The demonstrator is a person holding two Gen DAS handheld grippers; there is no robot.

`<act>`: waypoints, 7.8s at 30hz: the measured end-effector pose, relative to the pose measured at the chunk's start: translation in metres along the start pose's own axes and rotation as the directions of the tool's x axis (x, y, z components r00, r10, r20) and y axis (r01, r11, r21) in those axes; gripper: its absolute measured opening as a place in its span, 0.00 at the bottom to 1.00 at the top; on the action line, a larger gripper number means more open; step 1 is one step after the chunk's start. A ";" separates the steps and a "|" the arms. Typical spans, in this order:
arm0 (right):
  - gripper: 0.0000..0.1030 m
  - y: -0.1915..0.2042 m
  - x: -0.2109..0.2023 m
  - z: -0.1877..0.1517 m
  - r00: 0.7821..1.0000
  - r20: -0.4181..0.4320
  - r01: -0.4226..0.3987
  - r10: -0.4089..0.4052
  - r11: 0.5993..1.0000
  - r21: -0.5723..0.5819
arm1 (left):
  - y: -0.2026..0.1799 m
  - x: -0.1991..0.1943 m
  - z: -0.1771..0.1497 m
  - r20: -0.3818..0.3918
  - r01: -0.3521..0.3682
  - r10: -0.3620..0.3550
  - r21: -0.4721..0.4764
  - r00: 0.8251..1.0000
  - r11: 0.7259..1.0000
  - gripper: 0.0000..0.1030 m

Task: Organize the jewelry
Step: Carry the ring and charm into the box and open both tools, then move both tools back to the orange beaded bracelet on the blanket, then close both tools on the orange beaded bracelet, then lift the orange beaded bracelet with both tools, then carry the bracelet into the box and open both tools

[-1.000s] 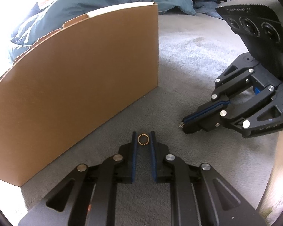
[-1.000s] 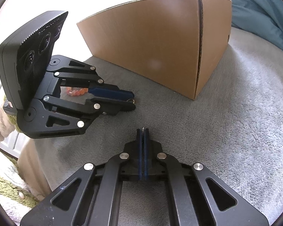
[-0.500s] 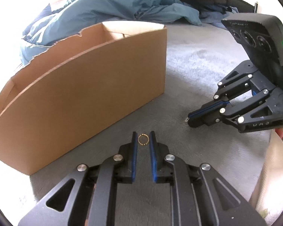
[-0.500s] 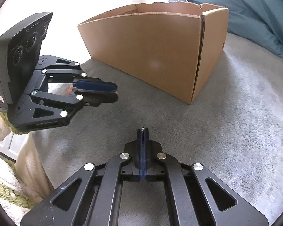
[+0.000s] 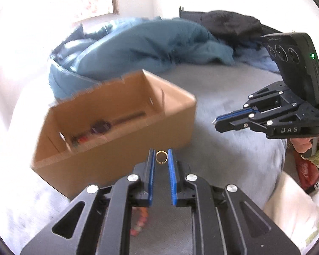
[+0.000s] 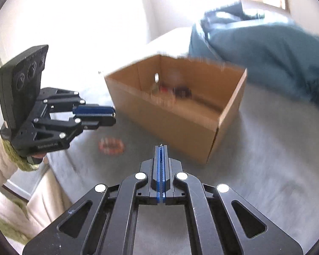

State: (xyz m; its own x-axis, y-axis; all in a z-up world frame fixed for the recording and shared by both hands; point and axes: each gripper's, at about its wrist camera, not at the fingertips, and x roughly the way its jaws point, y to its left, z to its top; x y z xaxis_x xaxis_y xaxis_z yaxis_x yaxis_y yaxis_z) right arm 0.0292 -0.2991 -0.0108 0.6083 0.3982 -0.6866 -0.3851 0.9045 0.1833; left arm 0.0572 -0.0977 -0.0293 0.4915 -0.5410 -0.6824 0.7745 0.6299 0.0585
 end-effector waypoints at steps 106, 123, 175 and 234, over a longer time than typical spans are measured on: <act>0.07 0.076 0.147 -0.032 0.942 -0.298 -0.196 0.152 0.973 -0.125 | 0.067 0.056 -0.101 -0.234 0.014 -0.101 -0.348 0.967 0.937 0.09; 0.08 0.071 0.156 -0.039 0.937 -0.310 -0.198 0.162 0.976 -0.086 | 0.042 0.080 -0.088 -0.291 -0.055 -0.028 -0.271 0.956 0.961 0.11; 0.07 0.077 0.115 -0.027 0.959 -0.253 -0.165 0.130 0.978 -0.126 | 0.035 0.052 -0.087 -0.251 -0.091 0.027 -0.248 0.968 0.965 0.09; 0.07 -0.033 0.060 0.128 0.986 -0.126 -0.104 0.106 0.994 0.023 | 0.101 0.051 0.106 -0.101 -0.033 0.009 -0.241 0.995 0.970 0.09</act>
State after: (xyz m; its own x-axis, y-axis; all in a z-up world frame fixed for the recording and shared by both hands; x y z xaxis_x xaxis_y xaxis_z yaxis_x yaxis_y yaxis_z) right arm 0.1673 -0.2853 0.0316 0.4720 0.4695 -0.7462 -0.4304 0.8614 0.2697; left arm 0.2026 -0.1207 0.0195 0.4556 -0.4768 -0.7517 0.6391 0.7630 -0.0967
